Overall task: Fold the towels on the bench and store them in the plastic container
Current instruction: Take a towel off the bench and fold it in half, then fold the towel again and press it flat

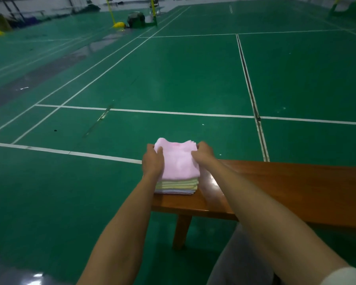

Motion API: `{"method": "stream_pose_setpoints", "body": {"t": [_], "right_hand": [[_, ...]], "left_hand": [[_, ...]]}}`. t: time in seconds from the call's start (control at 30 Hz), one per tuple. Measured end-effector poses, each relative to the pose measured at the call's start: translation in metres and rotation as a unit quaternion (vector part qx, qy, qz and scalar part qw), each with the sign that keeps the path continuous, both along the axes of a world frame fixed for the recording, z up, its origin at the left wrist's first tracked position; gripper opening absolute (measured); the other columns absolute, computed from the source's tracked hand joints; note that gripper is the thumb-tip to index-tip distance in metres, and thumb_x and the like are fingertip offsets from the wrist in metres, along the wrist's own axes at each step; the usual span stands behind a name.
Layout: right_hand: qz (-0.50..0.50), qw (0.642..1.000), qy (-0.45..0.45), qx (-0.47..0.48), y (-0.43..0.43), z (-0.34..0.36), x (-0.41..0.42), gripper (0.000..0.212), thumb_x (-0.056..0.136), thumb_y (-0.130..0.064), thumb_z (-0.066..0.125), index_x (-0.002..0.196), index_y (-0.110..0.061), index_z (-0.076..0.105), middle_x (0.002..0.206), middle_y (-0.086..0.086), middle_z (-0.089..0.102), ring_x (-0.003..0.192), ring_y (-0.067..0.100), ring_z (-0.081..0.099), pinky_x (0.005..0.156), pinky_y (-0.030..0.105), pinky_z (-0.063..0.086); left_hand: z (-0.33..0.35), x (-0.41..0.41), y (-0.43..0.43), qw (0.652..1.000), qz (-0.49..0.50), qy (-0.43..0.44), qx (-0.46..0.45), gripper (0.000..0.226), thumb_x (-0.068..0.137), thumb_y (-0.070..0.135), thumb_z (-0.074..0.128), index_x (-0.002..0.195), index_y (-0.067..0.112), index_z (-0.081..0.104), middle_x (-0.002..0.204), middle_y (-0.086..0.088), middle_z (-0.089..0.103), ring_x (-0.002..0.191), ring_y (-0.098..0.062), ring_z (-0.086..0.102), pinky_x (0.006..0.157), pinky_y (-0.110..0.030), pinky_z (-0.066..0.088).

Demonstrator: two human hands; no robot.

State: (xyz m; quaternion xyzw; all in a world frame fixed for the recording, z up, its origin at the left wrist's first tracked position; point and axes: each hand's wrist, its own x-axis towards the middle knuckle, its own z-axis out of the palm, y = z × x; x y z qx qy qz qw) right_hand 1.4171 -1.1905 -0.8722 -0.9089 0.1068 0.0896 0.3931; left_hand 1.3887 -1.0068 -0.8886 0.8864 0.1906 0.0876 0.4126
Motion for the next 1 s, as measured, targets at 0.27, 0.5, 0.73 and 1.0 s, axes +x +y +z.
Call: {"method": "stream_pose_setpoints", "body": {"t": [0.27,0.5,0.73,1.0], "right_hand": [[0.083,0.990,0.004,-0.117,-0.005,-0.014,-0.007,0.037,0.094,-0.017,0.054,0.126,-0.003,0.043,0.121,0.022,0.060,0.104,0.040,0.064,0.071,0.034,0.045],[0.166,0.951,-0.161,-0.206,0.028,-0.012,-0.018,0.049,0.108,-0.030,0.036,0.152,-0.009,0.036,0.157,0.016,0.037,0.144,0.033,0.035,0.119,0.047,0.030],[0.228,0.941,-0.032,-0.247,0.052,-0.043,-0.023,0.062,0.108,-0.047,0.014,0.163,-0.025,-0.004,0.169,0.006,-0.016,0.155,0.030,-0.018,0.123,0.057,-0.005],[0.217,0.942,-0.057,-0.251,0.048,-0.060,-0.018,0.063,0.108,-0.045,0.017,0.162,-0.026,-0.011,0.168,0.002,-0.020,0.155,0.026,-0.019,0.124,0.057,-0.004]], "left_hand": [[-0.009,-0.001,-0.004,0.981,0.031,0.032,0.187,0.027,0.105,0.029,0.047,0.125,0.010,0.046,0.120,-0.012,0.062,0.104,-0.033,0.061,0.077,-0.043,0.048],[-0.021,0.000,0.008,0.853,-0.283,-0.015,0.438,0.055,0.109,0.043,0.012,0.159,0.026,0.025,0.168,-0.005,0.022,0.156,-0.025,0.014,0.127,-0.049,0.009],[-0.040,0.003,0.020,0.856,-0.306,0.079,0.410,0.061,0.104,0.054,0.000,0.161,0.033,-0.011,0.169,-0.002,-0.015,0.155,-0.026,-0.017,0.127,-0.049,-0.004],[-0.056,0.006,0.019,0.883,-0.284,0.059,0.368,0.068,0.096,0.063,-0.005,0.160,0.038,-0.011,0.169,-0.005,-0.018,0.154,-0.035,-0.019,0.126,-0.050,-0.004]]}}
